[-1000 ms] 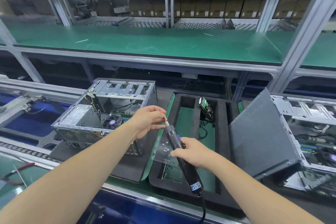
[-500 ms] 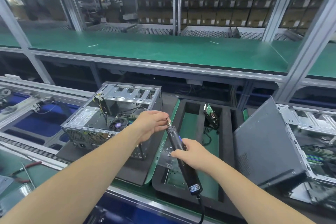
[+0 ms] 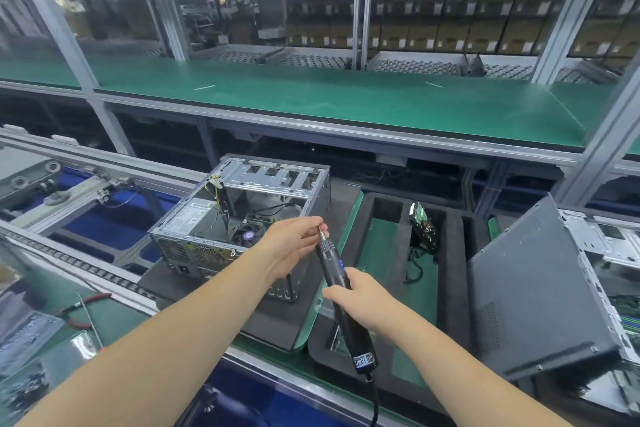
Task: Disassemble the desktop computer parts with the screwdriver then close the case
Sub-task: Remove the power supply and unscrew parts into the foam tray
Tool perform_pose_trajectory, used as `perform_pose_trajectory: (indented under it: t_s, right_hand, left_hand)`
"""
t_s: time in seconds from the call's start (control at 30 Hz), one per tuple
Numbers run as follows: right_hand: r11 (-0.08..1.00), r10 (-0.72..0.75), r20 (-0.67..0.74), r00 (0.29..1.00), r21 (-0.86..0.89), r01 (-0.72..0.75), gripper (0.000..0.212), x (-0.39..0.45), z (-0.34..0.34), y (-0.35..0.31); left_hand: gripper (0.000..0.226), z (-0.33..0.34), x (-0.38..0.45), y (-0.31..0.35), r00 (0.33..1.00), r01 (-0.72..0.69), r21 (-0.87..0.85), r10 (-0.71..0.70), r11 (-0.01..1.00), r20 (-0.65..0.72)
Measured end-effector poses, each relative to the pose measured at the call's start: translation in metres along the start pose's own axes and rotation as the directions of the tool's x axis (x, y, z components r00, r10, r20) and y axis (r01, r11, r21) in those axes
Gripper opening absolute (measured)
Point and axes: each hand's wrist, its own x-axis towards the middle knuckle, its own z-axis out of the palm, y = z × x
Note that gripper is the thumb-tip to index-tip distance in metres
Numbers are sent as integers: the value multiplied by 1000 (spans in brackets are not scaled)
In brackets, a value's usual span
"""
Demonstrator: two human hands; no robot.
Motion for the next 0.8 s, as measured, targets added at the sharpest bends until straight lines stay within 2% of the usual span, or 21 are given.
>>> perform_pose_trajectory:
  t_s: [0.07, 0.2, 0.33, 0.37, 0.5, 0.6, 0.7, 0.8]
  right_hand:
    - [1000, 0, 33, 999, 4, 0, 25, 4, 15, -8]
    - [996, 26, 106, 994, 86, -35, 40, 10, 55, -33]
    - [999, 14, 244, 970, 27, -21, 87, 16, 97, -65]
    - [1000, 9, 264, 965, 24, -16, 93, 19, 108, -72]
    - [992, -7, 291, 957, 123, -30, 94, 33, 170, -94]
    - [975, 13, 270, 963, 212, -72, 90, 45, 223, -103]
    - [964, 43, 176, 983, 250, -87, 89, 60, 274, -110]
    - [951, 85, 53, 995, 295, -97, 83, 70, 322, -117]
  left_hand:
    - [14, -17, -7, -1, 999, 32, -28, -32, 999, -25]
    - [15, -58, -23, 2, 986, 108, -117, -121, 987, -111]
    - [15, -111, -36, 8, 961, 69, -154, -107, 986, -255]
    - [15, -124, -37, 10, 955, 62, -156, -104, 986, -277]
    - [15, -190, -40, 10, 939, 80, -175, -133, 981, -316]
    - [6, -236, -35, 4, 942, 122, -204, -178, 971, -283]
    - [8, -280, -17, -9, 947, 158, -280, -226, 947, -229]
    - [19, -310, 3, -27, 952, 230, -403, -291, 886, -96]
